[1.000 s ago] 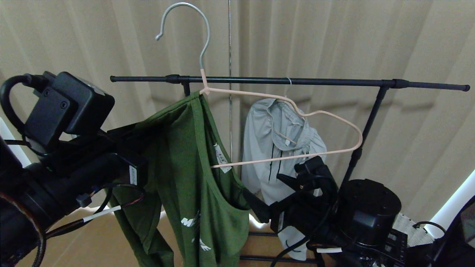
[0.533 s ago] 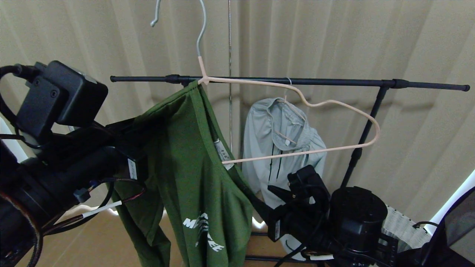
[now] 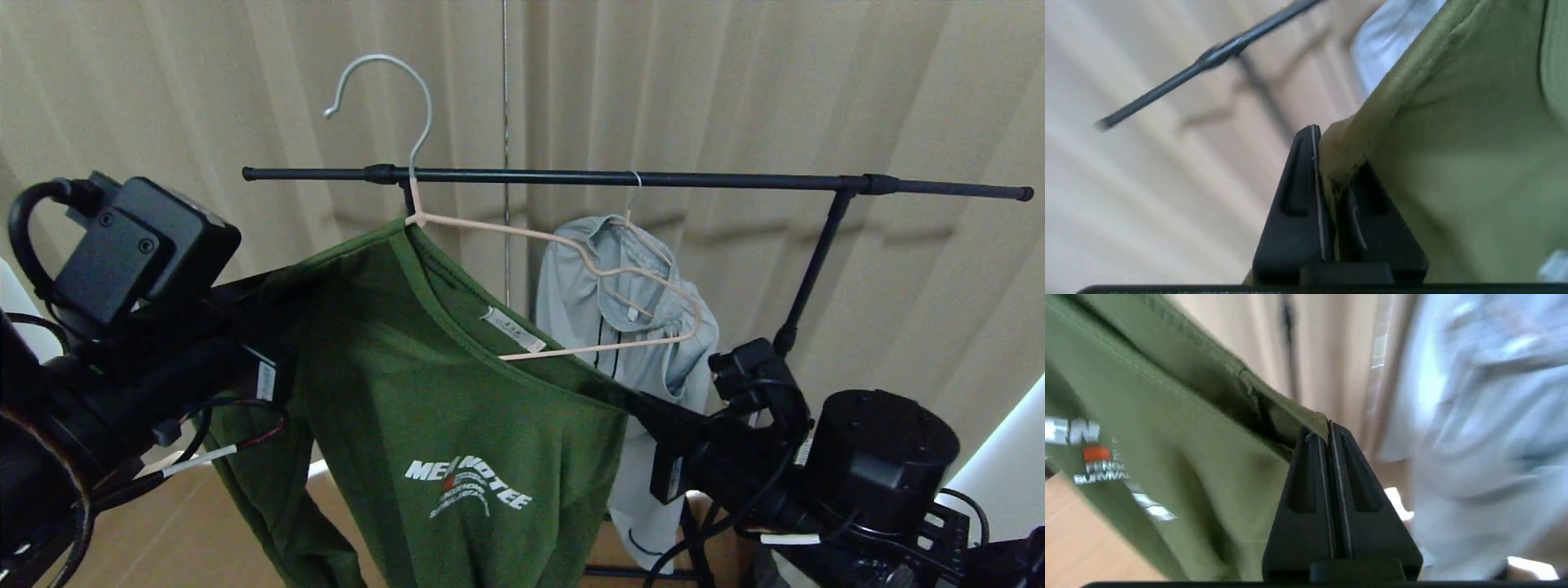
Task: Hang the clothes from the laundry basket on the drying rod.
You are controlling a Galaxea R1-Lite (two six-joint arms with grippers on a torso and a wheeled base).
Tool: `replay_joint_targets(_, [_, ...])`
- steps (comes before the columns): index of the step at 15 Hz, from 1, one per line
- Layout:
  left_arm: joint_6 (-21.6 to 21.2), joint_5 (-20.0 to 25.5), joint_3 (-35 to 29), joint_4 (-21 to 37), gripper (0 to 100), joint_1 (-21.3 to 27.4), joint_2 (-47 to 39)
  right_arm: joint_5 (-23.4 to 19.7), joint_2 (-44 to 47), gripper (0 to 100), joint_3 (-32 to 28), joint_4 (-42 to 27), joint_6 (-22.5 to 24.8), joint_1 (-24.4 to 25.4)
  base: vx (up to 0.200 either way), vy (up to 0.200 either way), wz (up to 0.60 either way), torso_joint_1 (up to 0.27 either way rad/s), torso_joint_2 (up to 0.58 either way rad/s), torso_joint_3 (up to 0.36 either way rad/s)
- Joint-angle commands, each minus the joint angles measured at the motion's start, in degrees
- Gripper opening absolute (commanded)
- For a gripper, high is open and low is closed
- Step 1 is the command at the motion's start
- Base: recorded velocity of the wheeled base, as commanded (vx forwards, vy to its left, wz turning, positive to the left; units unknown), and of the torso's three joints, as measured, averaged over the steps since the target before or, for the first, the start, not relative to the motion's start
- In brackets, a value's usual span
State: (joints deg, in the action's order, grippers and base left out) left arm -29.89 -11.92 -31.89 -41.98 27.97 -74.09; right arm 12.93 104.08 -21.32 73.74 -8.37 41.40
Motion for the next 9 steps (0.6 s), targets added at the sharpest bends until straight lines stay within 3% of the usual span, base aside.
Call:
replay_joint_targets(1, [-2.5,0.1,3.0,-0.1,0,-4.0,1.0,-0.4,-4.4,0,1.2,0.0,3.1,-5.7,0.000,0.000,0.00,0.000,0.00,0.000])
replay_joint_targets(7, [-7.0,-0.2,7.2,0.0,0,-6.5,0.0,-0.6,-6.8,0,0.7,0.1,5.7,-7.7,0.000,0.000,0.00,0.000,0.00,0.000])
replay_joint_targets(9, [-7.4,-1.7,6.9,-0.1,0,-6.9,-1.9,-4.8,-8.7,0,1.6,-0.1,5.7,-7.0,0.000,0.000,0.00,0.000,0.00,0.000])
